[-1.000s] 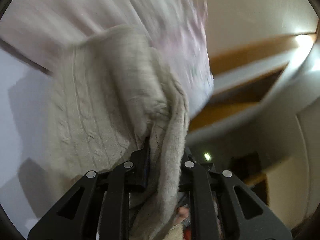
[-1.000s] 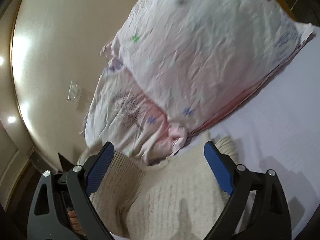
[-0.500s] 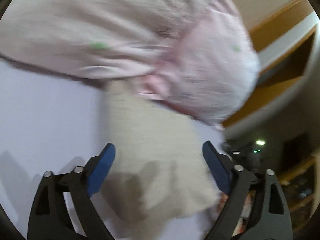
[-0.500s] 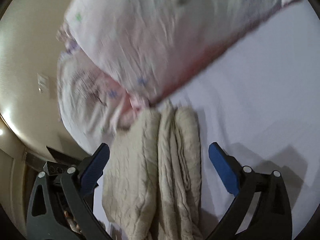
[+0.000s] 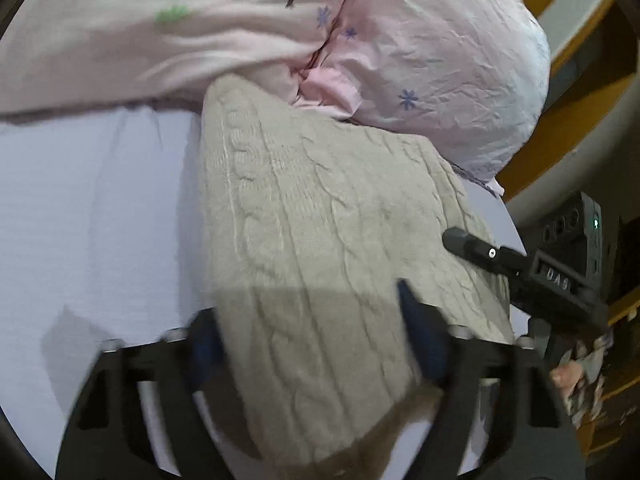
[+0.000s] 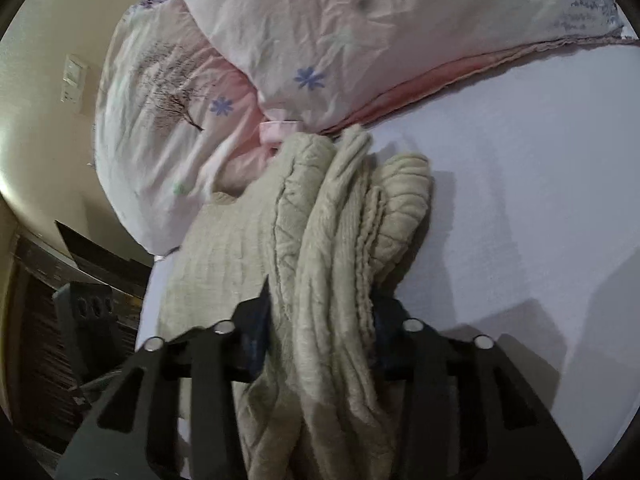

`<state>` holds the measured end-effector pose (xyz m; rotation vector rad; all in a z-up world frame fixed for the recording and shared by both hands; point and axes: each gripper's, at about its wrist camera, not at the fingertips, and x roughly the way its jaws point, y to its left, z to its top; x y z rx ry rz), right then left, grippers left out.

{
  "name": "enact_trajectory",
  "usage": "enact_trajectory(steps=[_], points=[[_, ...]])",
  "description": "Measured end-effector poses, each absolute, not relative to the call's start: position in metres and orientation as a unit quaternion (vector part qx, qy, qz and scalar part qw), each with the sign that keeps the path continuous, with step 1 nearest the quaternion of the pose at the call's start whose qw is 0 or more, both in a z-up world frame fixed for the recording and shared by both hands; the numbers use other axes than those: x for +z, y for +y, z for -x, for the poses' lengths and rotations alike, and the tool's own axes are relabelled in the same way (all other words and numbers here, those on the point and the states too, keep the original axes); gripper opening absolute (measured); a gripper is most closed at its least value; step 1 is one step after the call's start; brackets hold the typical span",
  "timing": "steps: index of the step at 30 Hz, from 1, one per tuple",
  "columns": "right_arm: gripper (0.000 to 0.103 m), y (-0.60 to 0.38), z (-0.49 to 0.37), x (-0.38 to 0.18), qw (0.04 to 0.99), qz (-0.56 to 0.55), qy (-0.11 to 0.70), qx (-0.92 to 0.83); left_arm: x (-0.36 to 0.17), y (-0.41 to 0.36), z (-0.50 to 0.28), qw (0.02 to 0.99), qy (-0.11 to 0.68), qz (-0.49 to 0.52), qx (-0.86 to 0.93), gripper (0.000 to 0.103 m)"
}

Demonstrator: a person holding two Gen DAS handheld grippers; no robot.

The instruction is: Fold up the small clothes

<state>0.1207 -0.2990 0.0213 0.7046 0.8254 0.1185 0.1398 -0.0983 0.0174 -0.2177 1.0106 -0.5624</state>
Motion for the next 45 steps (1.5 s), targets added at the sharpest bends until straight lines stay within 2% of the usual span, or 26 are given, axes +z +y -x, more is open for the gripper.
enact_trajectory(steps=[1, 2, 4, 6, 8, 10, 13, 14, 18, 19, 20, 21, 25, 27, 28, 30, 31, 32, 34, 36, 40, 45], points=[[0.035, -0.297, -0.120, 0.025, 0.854, -0.342, 0.385, 0.072, 0.023, -0.094, -0.137, 0.834, 0.471, 0.099, -0.270, 0.054], [0.035, -0.288, -0.120, 0.028, 0.854, -0.346, 0.376, 0.098, 0.032, -0.082, -0.130, 0.838, 0.462, 0.092, -0.276, 0.053], [0.035, -0.264, -0.127, 0.032, 0.855, -0.338, 0.370, 0.137, 0.046, -0.064, -0.119, 0.857, 0.437, 0.074, -0.262, 0.053], [0.040, -0.248, -0.139, 0.029, 0.858, -0.320, 0.381, 0.126, 0.053, -0.048, -0.116, 0.878, 0.417, 0.046, -0.231, 0.056], [0.055, -0.237, -0.150, 0.029, 0.884, -0.243, 0.400, 0.013, 0.054, -0.031, -0.116, 0.886, 0.419, 0.023, -0.199, 0.064], [0.055, -0.236, -0.137, 0.042, 0.906, -0.179, 0.368, -0.105, 0.048, -0.019, -0.118, 0.883, 0.433, 0.027, -0.176, 0.066], [0.055, -0.247, -0.110, 0.062, 0.912, -0.263, 0.316, -0.005, 0.050, -0.001, -0.099, 0.901, 0.405, 0.020, -0.155, 0.084], [0.055, -0.242, -0.108, 0.065, 0.906, -0.278, 0.318, 0.026, 0.054, -0.001, -0.089, 0.910, 0.389, 0.004, -0.145, 0.089], [0.055, -0.199, -0.131, 0.054, 0.892, -0.239, 0.379, 0.066, 0.062, -0.003, -0.060, 0.927, 0.355, -0.034, -0.117, 0.098], [0.050, -0.191, -0.138, 0.048, 0.888, -0.225, 0.395, 0.062, 0.062, -0.003, -0.058, 0.929, 0.351, -0.038, -0.113, 0.099], [0.015, -0.178, -0.148, 0.037, 0.885, -0.190, 0.422, 0.039, 0.063, -0.001, -0.050, 0.930, 0.348, -0.042, -0.108, 0.101], [0.011, -0.177, -0.151, 0.031, 0.884, -0.180, 0.431, 0.018, 0.062, -0.003, -0.046, 0.931, 0.348, -0.048, -0.103, 0.102], [0.009, -0.209, -0.150, 0.024, 0.858, -0.295, 0.420, -0.008, 0.055, 0.002, -0.026, 0.926, 0.365, -0.059, -0.083, 0.102], [0.009, -0.203, -0.144, 0.031, 0.865, -0.272, 0.421, -0.020, 0.046, 0.006, -0.023, 0.914, 0.394, -0.042, -0.089, 0.102], [0.012, -0.196, -0.135, 0.039, 0.875, -0.249, 0.414, -0.028, 0.041, 0.007, -0.024, 0.909, 0.406, -0.035, -0.092, 0.102], [0.027, -0.185, -0.115, 0.054, 0.893, -0.213, 0.393, -0.050, 0.031, 0.010, -0.024, 0.895, 0.435, -0.015, -0.100, 0.102], [0.057, -0.184, -0.098, 0.061, 0.902, -0.196, 0.379, -0.067, 0.028, 0.010, -0.024, 0.890, 0.445, -0.009, -0.101, 0.102], [0.100, -0.188, -0.087, 0.065, 0.907, -0.185, 0.368, -0.086, 0.025, 0.010, -0.024, 0.886, 0.453, -0.004, -0.102, 0.102], [0.101, -0.187, -0.060, 0.074, 0.919, -0.163, 0.339, -0.113, 0.021, 0.008, -0.023, 0.882, 0.461, 0.000, -0.101, 0.102], [0.101, -0.188, -0.039, 0.074, 0.921, -0.142, 0.343, -0.119, 0.018, 0.004, -0.024, 0.878, 0.468, -0.002, -0.099, 0.102], [0.101, -0.169, -0.031, 0.044, 0.898, -0.114, 0.415, -0.092, 0.012, -0.009, -0.027, 0.870, 0.484, -0.015, -0.095, 0.102], [0.101, -0.133, -0.045, 0.016, 0.882, -0.055, 0.459, -0.089, 0.003, -0.022, -0.030, 0.862, 0.502, -0.050, -0.058, 0.102]])
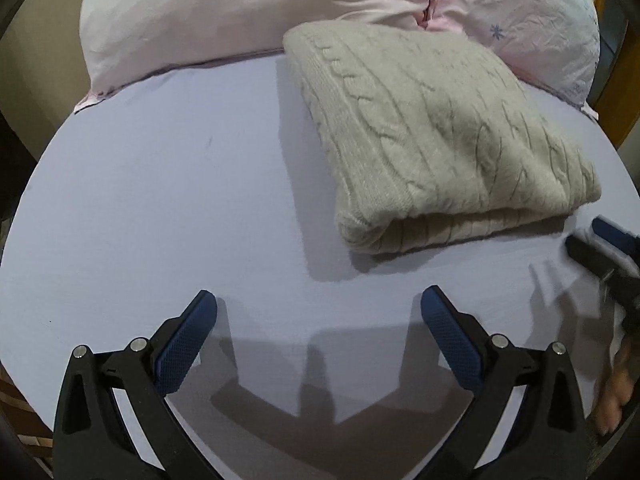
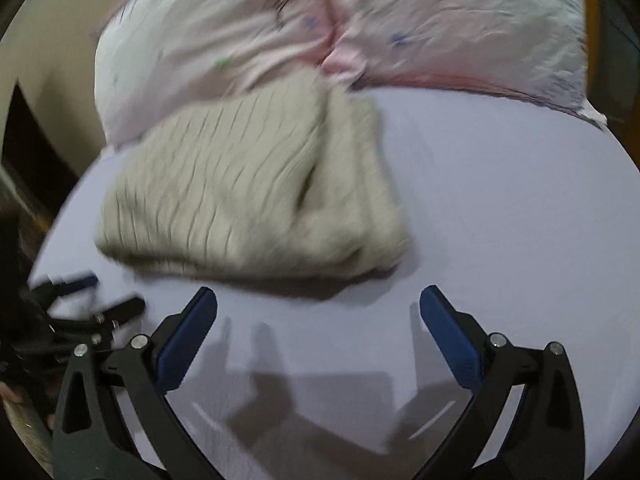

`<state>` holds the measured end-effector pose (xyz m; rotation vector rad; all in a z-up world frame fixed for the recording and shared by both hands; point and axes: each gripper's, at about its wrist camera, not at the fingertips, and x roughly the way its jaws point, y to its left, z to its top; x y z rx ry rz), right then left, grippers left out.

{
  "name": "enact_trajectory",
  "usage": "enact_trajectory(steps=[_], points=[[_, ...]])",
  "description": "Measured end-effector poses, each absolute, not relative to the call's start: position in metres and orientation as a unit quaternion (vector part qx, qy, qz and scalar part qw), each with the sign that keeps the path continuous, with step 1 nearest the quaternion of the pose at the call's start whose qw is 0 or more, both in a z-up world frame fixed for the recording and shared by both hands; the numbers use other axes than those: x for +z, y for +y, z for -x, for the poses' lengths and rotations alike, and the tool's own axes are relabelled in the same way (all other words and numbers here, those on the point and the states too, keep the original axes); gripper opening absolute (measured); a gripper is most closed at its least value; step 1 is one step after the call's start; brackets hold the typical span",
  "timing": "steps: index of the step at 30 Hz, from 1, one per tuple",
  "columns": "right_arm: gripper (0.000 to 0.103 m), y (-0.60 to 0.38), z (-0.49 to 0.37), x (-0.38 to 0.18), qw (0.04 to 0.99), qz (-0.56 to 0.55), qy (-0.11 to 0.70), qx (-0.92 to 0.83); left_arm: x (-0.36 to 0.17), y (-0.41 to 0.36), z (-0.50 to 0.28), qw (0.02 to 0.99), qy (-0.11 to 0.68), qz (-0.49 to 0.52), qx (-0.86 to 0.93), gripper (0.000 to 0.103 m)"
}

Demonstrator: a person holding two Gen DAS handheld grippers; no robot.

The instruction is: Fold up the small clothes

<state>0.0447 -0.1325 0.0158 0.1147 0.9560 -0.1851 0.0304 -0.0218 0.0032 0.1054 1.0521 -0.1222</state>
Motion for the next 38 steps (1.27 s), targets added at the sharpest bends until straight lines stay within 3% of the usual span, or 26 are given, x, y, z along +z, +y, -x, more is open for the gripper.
enact_trajectory(steps=[5, 13, 38], points=[[0.101, -0.112, -0.048, 0.007, 0.871, 0.010, 0.476, -0.116, 0.004, -0.019, -0.033, 0.861, 0.504, -0.044, -0.053, 0.102], [0.101, -0.110, -0.040, 0.006, 0.874, 0.000, 0.469, -0.128, 0.005, -0.017, -0.039, 0.840, 0.537, -0.050, -0.058, 0.102], [0.101, -0.111, -0.045, 0.005, 0.874, -0.001, 0.469, -0.130, 0.005, -0.013, -0.038, 0.839, 0.539, -0.049, -0.056, 0.102]])
